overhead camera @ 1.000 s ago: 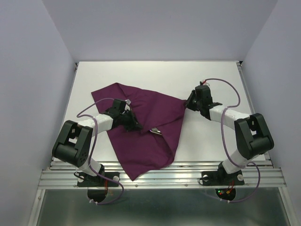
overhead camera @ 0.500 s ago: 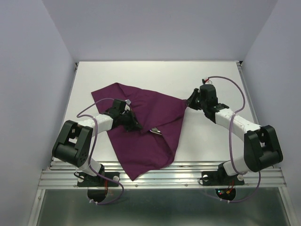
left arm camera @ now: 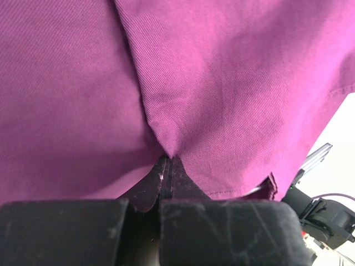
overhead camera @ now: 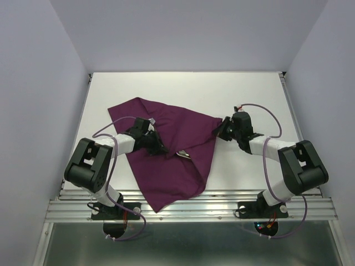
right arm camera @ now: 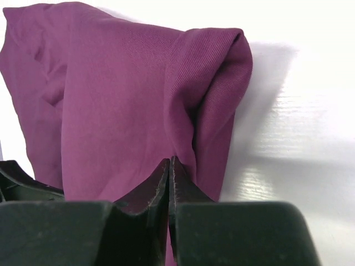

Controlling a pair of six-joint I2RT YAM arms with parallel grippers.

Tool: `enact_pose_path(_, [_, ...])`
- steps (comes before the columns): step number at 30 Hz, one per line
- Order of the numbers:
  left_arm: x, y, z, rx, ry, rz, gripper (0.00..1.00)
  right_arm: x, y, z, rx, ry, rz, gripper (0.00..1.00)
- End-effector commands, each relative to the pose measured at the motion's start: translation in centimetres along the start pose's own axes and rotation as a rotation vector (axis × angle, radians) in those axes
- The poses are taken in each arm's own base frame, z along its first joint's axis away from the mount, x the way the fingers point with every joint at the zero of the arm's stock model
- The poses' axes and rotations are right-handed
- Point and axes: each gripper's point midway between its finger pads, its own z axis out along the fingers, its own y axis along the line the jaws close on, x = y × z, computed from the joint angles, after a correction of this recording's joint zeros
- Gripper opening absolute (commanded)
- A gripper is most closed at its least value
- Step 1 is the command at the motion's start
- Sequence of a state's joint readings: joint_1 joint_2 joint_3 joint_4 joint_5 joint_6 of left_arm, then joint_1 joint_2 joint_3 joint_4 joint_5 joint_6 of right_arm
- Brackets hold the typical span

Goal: Prepare the surgical pack
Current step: Pack the surgical kit at the center of the board.

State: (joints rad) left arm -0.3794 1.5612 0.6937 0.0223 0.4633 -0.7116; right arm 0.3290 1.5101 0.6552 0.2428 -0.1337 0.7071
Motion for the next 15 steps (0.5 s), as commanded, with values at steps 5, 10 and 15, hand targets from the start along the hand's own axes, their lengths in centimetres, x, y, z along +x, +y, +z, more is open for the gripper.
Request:
enact_pose_path(5, [0.9, 1.8, 0.4, -0.041, 0.011, 0.014, 0.00, 1.7, -2.9, 0.5, 0.120, 0.044, -0.017, 0.03])
enact_pose_path(10, [0.8, 1.7, 0.3, -0.037, 0.005, 0.027, 0.00, -1.4, -1.3, -1.2, 0.121, -0.048, -0.041, 0.22])
enact_pose_path(15, [0.6, 1.6, 0.2, -0.037, 0.000, 0.041, 0.00, -4.1, -1.1, -2.9, 0.164, -0.149, -0.064, 0.52])
